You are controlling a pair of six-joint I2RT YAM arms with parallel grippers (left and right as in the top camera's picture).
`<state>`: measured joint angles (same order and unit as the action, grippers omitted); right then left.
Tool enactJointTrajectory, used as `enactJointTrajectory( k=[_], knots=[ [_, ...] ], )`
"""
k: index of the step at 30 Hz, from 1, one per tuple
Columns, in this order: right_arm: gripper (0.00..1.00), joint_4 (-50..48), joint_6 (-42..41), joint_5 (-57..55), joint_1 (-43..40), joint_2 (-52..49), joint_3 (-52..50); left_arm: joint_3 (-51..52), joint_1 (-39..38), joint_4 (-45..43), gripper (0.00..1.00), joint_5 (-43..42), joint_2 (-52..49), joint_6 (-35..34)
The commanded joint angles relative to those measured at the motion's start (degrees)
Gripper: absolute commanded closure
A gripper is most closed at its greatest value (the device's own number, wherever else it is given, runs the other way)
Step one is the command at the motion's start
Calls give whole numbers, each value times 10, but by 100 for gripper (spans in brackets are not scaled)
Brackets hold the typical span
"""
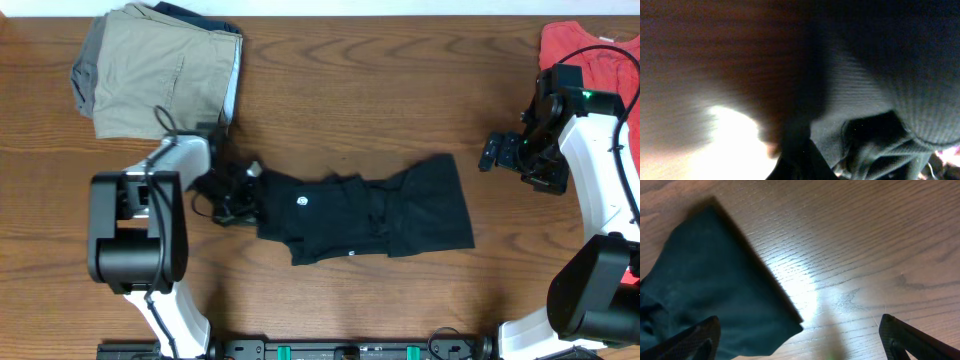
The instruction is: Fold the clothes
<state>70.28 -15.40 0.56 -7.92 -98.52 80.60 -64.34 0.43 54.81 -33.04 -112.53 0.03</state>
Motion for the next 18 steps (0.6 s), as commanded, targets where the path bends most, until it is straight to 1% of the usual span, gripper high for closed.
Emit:
enactJointTrajectory(
  k=[1,7,10,12,13,15,17,18],
  knots=[
    [1,0,7,-3,1,2,2,-43,32,38,94,109,36,-23],
    [1,0,7,-3,1,2,2,-114,61,152,94,200,104,-23],
    [1,0,7,-3,1,2,2,-133,60,187,94,232,135,-23],
    [1,0,7,-3,1,2,2,-137,61,202,94,238,151,-23],
    [0,0,7,-3,1,2,2,-137,61,209,92,238,155,-23],
    [1,0,7,-3,1,2,2,-137,61,222,83,238,156,-23],
    [1,0,7,-3,1,2,2,-133,61,228,83,242,153,-23],
    [1,0,7,-3,1,2,2,-131,61,228,75,246,151,-23]
  ],
)
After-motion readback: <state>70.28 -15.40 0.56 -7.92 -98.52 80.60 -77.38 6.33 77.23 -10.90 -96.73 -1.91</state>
